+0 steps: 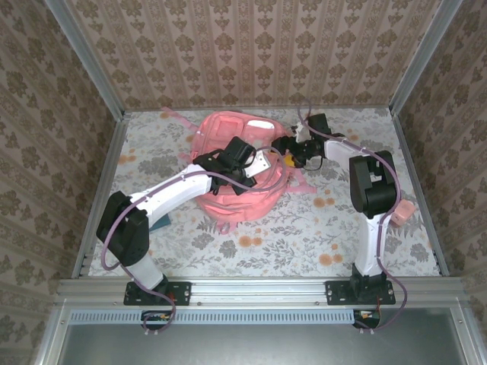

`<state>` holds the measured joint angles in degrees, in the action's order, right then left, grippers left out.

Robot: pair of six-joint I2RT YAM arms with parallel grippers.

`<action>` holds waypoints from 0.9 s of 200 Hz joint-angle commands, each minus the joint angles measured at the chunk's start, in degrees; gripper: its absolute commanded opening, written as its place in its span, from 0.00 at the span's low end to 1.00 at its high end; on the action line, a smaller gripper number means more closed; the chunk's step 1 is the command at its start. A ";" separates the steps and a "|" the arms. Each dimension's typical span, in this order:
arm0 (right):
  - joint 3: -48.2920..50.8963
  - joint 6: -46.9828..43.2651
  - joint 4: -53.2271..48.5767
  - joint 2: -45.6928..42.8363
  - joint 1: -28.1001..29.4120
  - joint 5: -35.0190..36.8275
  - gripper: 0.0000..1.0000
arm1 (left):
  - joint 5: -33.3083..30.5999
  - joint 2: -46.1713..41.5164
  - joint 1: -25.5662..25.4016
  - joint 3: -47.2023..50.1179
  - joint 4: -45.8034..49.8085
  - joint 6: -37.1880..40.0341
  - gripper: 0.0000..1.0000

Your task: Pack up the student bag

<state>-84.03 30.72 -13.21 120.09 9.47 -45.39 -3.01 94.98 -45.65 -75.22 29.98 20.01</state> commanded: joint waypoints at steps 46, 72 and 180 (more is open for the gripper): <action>8.25 3.03 8.72 -6.94 0.19 -9.63 0.72 | -1.38 -2.62 0.57 0.34 -1.79 -1.25 0.00; 10.75 2.82 9.22 -8.69 0.14 -8.70 0.65 | -1.24 -2.68 0.61 0.67 -2.07 -1.38 0.00; 9.31 -4.09 2.34 -9.07 0.10 -3.39 0.51 | 0.82 -3.22 0.65 1.66 -1.49 -1.57 0.00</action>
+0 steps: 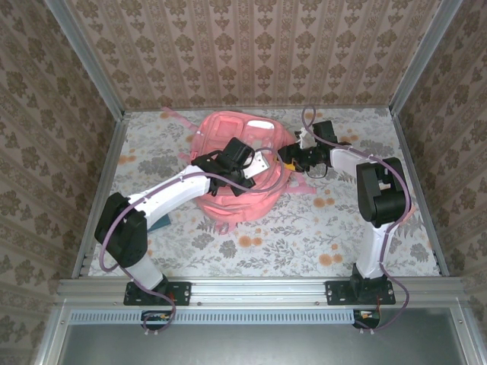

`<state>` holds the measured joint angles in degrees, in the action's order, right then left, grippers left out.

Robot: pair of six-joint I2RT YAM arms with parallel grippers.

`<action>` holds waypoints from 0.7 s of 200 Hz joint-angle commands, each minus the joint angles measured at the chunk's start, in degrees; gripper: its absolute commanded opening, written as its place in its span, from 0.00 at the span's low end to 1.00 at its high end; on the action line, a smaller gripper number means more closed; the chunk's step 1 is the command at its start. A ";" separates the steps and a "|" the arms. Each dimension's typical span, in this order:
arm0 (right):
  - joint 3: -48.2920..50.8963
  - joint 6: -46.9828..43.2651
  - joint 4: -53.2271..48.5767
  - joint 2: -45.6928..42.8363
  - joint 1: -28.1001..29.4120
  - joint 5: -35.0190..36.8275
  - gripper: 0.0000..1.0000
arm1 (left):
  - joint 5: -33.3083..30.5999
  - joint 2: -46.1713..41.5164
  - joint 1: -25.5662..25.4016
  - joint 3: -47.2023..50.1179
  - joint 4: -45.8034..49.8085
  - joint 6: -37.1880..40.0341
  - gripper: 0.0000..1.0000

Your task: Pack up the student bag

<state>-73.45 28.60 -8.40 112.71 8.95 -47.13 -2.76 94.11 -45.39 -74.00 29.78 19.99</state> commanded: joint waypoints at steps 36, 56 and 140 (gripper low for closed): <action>0.08 -1.85 -2.51 -3.09 0.63 -0.42 0.42 | 0.20 -2.00 0.45 0.61 -1.56 -1.71 0.00; 0.49 -2.67 -3.32 -3.72 0.63 0.44 0.36 | 0.22 -1.79 0.40 0.61 -1.57 -1.64 0.00; -0.19 -6.39 -7.12 -3.16 0.81 0.28 0.32 | 0.44 -1.89 0.43 0.61 -1.82 -1.90 0.00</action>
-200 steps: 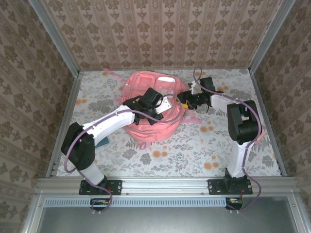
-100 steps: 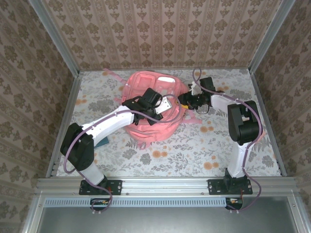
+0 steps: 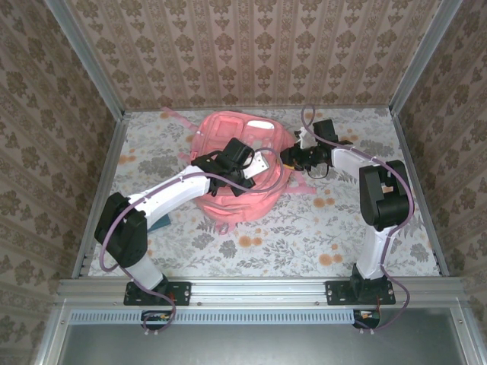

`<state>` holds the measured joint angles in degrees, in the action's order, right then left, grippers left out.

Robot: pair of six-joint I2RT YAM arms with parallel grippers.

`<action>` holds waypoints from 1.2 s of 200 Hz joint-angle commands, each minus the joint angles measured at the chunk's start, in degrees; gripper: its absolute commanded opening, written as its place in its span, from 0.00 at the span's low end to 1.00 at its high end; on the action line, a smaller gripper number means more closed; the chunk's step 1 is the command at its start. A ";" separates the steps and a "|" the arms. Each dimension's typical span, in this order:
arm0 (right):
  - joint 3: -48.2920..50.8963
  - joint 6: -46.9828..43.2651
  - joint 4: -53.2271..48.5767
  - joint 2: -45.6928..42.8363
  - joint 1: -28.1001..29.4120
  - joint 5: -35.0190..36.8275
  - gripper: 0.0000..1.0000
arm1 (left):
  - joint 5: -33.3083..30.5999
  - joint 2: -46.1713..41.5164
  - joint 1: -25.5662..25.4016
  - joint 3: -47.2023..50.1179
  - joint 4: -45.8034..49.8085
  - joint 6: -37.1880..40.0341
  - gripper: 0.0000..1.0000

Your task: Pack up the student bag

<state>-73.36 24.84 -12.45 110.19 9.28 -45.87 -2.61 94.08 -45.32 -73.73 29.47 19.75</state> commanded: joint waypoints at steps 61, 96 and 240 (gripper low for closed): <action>-1.43 -4.59 -4.90 0.25 1.07 -0.49 0.22 | 0.20 -1.89 0.38 0.22 -1.79 -2.16 0.00; -1.06 -5.32 -6.94 -0.77 1.39 2.33 0.11 | -1.59 -1.84 0.45 0.22 -2.46 -3.19 0.00; 24.00 13.94 13.20 -20.00 13.05 2.85 0.00 | -4.90 0.90 0.32 -1.27 -7.41 -10.21 0.00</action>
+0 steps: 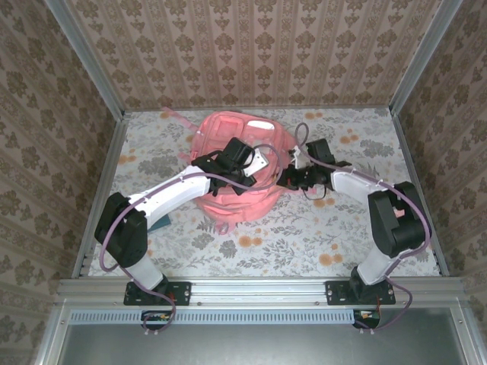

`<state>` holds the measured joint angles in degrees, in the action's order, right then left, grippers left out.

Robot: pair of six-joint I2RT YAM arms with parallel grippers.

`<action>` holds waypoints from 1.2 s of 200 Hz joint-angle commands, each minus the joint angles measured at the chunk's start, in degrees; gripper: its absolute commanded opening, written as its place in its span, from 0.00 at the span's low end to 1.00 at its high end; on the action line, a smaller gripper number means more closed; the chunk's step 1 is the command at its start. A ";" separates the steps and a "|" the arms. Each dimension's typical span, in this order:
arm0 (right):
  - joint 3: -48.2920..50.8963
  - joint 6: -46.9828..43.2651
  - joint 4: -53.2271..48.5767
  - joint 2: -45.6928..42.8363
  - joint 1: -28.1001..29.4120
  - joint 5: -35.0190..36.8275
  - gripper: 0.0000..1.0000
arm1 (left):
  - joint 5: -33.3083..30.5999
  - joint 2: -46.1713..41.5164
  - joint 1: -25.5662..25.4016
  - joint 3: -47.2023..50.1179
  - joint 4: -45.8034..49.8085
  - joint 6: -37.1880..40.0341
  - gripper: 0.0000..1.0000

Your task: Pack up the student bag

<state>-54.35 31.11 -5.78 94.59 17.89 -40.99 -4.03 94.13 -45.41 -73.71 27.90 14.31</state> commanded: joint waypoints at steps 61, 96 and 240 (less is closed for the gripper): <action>8.99 12.79 8.79 -10.43 6.38 4.25 0.00 | 3.15 2.56 0.27 -4.01 -8.07 -8.14 0.02; 9.49 13.46 6.47 -14.50 0.87 5.74 0.00 | 9.97 1.53 1.98 -6.09 -2.77 -9.66 0.38; 0.99 8.44 -0.15 -10.26 -8.22 3.59 0.00 | 15.38 7.83 3.40 -8.27 3.56 6.87 0.48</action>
<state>-50.96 40.69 -6.79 84.25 10.11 -35.40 11.64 99.61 -42.06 -79.55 28.53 18.28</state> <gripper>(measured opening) 0.056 0.503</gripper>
